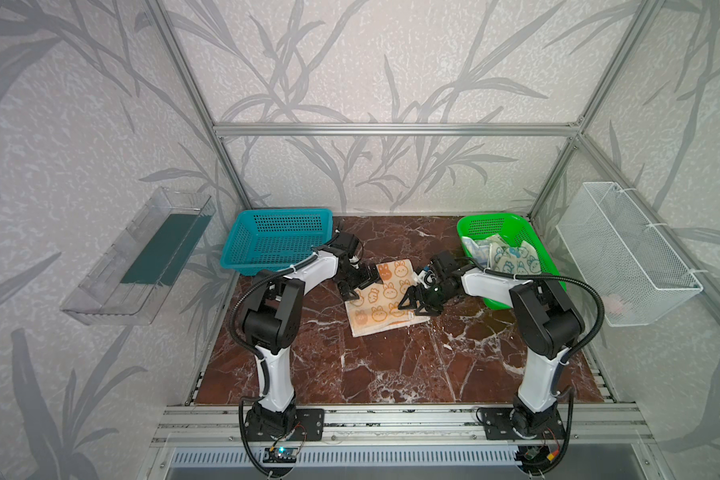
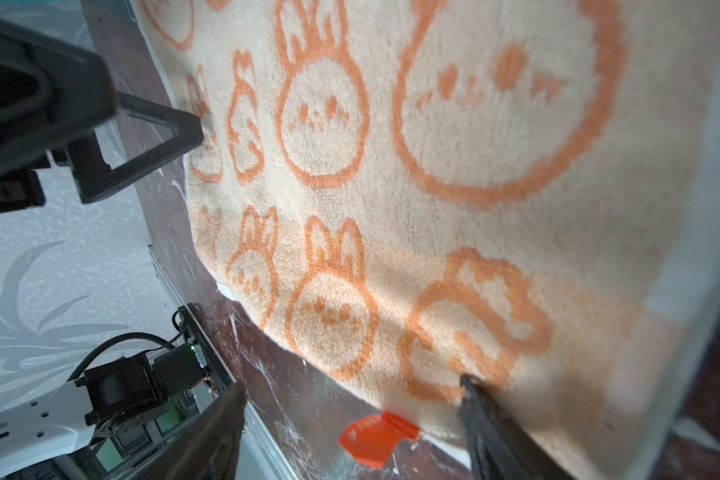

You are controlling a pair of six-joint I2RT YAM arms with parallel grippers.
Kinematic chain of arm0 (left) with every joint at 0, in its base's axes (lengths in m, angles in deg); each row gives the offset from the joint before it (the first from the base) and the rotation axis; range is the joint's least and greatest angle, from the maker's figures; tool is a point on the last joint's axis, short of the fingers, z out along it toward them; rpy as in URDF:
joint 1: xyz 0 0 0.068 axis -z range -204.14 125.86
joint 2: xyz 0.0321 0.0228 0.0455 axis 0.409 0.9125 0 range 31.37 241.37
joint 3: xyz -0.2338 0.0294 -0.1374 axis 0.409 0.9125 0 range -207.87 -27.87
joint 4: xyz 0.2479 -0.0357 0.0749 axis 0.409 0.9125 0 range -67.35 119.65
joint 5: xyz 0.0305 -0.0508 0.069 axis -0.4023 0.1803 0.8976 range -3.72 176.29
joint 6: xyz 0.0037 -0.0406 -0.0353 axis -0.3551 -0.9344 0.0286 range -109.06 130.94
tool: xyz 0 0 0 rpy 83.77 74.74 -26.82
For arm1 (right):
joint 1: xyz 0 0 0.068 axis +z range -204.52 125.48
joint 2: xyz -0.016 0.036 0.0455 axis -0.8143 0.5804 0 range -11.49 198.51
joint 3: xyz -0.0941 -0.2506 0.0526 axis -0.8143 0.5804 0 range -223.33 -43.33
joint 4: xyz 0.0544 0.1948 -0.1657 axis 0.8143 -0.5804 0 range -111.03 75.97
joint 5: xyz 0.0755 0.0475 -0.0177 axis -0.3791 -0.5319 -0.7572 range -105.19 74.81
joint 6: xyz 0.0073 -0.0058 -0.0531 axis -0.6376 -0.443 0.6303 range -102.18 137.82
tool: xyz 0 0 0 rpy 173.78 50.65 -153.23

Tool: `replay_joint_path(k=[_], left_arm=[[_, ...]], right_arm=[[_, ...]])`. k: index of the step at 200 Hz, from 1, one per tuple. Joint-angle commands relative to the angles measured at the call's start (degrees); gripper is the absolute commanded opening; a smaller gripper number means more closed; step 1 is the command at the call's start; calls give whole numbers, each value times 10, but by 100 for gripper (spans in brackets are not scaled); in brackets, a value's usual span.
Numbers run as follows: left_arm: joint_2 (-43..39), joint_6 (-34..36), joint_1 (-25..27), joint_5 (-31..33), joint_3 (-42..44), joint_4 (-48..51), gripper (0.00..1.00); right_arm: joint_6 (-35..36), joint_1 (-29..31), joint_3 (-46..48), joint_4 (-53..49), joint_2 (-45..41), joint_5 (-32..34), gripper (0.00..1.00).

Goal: Fold and stack the towels

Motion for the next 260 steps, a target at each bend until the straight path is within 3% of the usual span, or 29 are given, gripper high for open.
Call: replay_joint_path(k=[1, 48, 74, 90, 111, 142, 202, 260], left_arm=[[-5, 1, 12, 22, 12, -4, 99], [-14, -64, 68, 6, 52, -72, 99], [-37, -105, 95, -6, 65, -106, 99], [-67, -114, 92, -4, 63, -106, 99], [-97, -101, 83, 16, 36, -71, 99], [-93, -95, 64, 20, 8, -56, 99], [-55, -97, 38, 35, 29, -68, 99], [-42, -85, 34, 35, 87, -88, 99]], right_arm=[[32, -26, 6, -45, 26, 29, 85], [88, -58, -90, -126, 59, 67, 91], [87, -83, -108, -130, 13, 45, 94], [85, -83, -98, -135, -37, 42, 100], [62, -83, -54, -118, -94, 25, 99], [-10, -65, 37, -19, -145, -12, 99], [-81, -17, 62, 86, -121, -42, 99], [-60, -15, 59, 69, -41, -35, 99]])
